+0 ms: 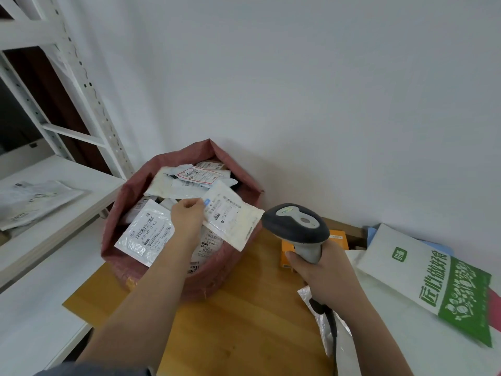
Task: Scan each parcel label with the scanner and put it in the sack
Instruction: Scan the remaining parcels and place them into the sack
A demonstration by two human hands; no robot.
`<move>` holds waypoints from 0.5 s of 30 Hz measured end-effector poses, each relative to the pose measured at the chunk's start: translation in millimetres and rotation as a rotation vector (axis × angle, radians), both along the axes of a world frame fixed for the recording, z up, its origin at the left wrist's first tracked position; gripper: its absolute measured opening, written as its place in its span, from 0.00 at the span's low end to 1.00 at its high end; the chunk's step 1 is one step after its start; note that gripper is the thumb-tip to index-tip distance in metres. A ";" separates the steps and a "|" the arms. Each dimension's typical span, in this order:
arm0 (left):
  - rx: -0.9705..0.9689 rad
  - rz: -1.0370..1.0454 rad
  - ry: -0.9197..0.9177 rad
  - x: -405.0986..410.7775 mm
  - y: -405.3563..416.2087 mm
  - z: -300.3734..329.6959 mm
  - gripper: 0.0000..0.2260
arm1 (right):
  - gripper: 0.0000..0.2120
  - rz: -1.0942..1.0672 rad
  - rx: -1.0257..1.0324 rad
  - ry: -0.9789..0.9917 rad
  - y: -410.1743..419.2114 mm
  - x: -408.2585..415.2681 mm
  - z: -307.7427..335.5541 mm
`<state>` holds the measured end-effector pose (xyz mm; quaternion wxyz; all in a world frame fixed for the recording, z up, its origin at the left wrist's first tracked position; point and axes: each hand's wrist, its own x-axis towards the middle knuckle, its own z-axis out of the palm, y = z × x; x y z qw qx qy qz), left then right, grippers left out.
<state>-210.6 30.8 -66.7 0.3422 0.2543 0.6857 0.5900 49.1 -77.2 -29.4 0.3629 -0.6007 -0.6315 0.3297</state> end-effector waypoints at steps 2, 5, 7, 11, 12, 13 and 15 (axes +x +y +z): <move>-0.101 0.143 -0.045 -13.6 -1.8 -4.7 0.08 | 0.10 0.006 -0.018 -0.003 1.3 -4.3 -1.2; -0.203 0.256 -0.079 -37.9 -10.3 -12.5 0.16 | 0.09 0.021 -0.037 -0.037 2.7 -12.6 -1.6; -0.217 0.333 -0.066 -48.9 -15.4 -15.0 0.16 | 0.09 0.045 -0.046 -0.032 3.5 -19.7 -1.9; -0.106 0.556 -0.060 -60.1 -21.4 -17.9 0.09 | 0.09 0.072 -0.046 -0.036 3.9 -35.6 -3.9; -0.107 0.574 -0.055 -64.3 -23.6 -18.5 0.09 | 0.09 0.076 -0.048 -0.036 3.9 -39.4 -5.1; -0.129 0.562 -0.071 -68.9 -23.5 -19.5 0.10 | 0.09 0.081 -0.052 -0.038 4.3 -43.0 -6.3; -0.217 0.466 -0.155 -76.6 -22.7 -20.7 0.20 | 0.09 0.094 -0.056 -0.037 4.3 -50.0 -9.1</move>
